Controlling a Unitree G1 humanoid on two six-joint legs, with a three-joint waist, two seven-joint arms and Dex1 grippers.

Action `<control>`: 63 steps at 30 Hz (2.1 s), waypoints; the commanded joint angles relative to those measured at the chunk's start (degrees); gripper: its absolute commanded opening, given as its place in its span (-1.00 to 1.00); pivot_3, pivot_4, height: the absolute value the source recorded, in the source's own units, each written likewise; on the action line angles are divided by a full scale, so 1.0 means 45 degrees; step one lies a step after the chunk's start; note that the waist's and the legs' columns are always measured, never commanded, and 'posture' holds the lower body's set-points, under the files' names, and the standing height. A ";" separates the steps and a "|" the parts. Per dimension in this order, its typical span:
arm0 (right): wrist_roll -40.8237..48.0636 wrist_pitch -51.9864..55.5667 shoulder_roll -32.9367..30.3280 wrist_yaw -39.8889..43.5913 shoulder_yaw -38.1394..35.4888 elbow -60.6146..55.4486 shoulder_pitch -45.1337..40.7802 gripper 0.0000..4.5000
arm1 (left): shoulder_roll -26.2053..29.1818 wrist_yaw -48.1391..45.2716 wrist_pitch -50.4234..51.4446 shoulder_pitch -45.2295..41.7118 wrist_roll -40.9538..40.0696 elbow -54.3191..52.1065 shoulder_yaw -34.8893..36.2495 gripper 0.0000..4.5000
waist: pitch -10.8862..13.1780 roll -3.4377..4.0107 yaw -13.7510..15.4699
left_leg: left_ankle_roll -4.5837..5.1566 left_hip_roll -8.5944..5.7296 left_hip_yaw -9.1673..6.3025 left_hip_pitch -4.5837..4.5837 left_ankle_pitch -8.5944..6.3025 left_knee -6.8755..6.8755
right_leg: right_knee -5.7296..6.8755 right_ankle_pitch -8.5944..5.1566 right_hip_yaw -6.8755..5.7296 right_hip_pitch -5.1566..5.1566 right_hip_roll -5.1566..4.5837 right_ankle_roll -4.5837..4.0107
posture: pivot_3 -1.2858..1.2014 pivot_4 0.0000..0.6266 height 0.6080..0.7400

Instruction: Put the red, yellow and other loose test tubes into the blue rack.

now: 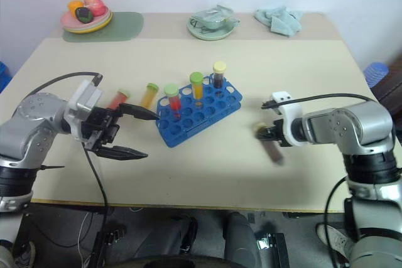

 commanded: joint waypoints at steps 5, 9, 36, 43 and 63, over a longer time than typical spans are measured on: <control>0.1056 -0.5669 0.3939 0.0541 -0.3082 -0.2883 0.0362 -0.60 | 0.0324 0.1256 0.0378 0.1222 -0.0629 -0.1054 0.1598 1.00 | 0.0001 0.0006 -0.0163 | -0.0012 0.0008 -0.0004 0.0010 0.0007 -0.0005 | 0.0010 0.0003 0.0001 0.0003 0.0013 -0.0004 | 0.03 -0.52 1.00; -0.2843 -1.2183 0.4364 0.2090 -0.0939 -0.2510 0.1526 -0.60 | 0.0242 0.1915 0.0512 0.1467 -0.0830 -0.1318 0.1985 1.00 | 0.0000 0.0003 -0.0198 | -0.0011 0.0007 0.0002 0.0016 0.0006 0.0001 | 0.0002 0.0012 0.0003 0.0013 0.0016 0.0006 | 0.03 -0.52 1.00; -0.6559 -2.4829 0.7631 0.3251 0.0479 0.9435 -0.0598 -0.60 | 0.1613 0.2768 0.1039 0.3131 -0.1584 -0.2222 0.4070 1.00 | 0.0019 0.0041 -0.0598 | -0.0122 0.0115 0.0028 0.0037 0.0068 -0.0040 | 0.0041 0.0079 0.0071 -0.0048 0.0157 -0.0103 | 0.03 -0.52 1.00; -0.6446 -2.4721 0.7614 0.3153 0.0356 0.9116 -0.0489 -0.60 | 0.1551 0.2855 0.0952 0.2992 -0.1624 -0.2171 0.3815 1.00 | 0.0020 0.0044 -0.0611 | -0.0133 0.0127 0.0031 0.0036 0.0070 -0.0041 | 0.0044 0.0084 0.0077 -0.0057 0.0168 -0.0112 | 0.03 -0.52 1.00; -0.6469 -2.4598 0.7707 0.2864 0.0433 0.8719 0.0331 -0.60 | 0.1460 0.2867 0.0958 0.2693 -0.1622 -0.2022 0.3566 1.00 | 0.0020 0.0046 -0.0589 | -0.0136 0.0131 0.0037 0.0035 0.0070 -0.0045 | 0.0045 0.0087 0.0082 -0.0062 0.0171 -0.0115 | 0.03 -0.52 1.00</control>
